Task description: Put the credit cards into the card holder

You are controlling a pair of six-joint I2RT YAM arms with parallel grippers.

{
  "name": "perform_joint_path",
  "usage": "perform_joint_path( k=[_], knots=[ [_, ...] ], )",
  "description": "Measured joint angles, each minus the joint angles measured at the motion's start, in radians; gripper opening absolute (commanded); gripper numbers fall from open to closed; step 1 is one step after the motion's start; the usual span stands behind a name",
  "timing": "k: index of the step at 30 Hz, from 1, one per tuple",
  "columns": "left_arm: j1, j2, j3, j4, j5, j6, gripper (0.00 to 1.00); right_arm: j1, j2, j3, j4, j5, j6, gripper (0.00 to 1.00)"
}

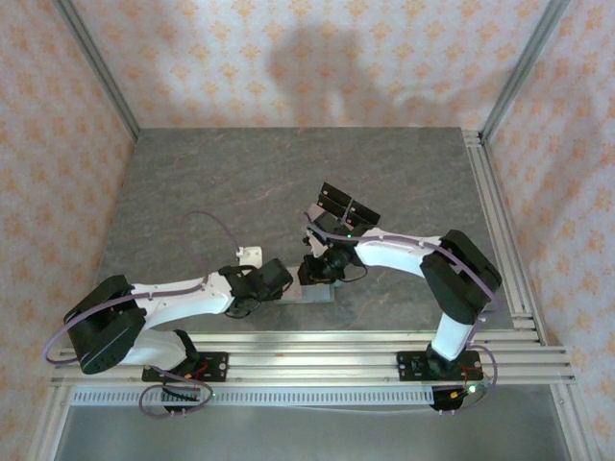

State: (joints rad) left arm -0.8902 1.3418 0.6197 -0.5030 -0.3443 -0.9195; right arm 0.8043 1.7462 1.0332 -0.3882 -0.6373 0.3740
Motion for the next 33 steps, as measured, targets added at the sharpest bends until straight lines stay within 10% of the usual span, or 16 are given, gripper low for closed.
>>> perform_joint_path(
  k=[33],
  knots=[
    [-0.013,-0.001,-0.067,0.022,0.000,-0.046,1.00,0.053,0.093,0.078,-0.019,-0.015,0.000,0.33]
  ],
)
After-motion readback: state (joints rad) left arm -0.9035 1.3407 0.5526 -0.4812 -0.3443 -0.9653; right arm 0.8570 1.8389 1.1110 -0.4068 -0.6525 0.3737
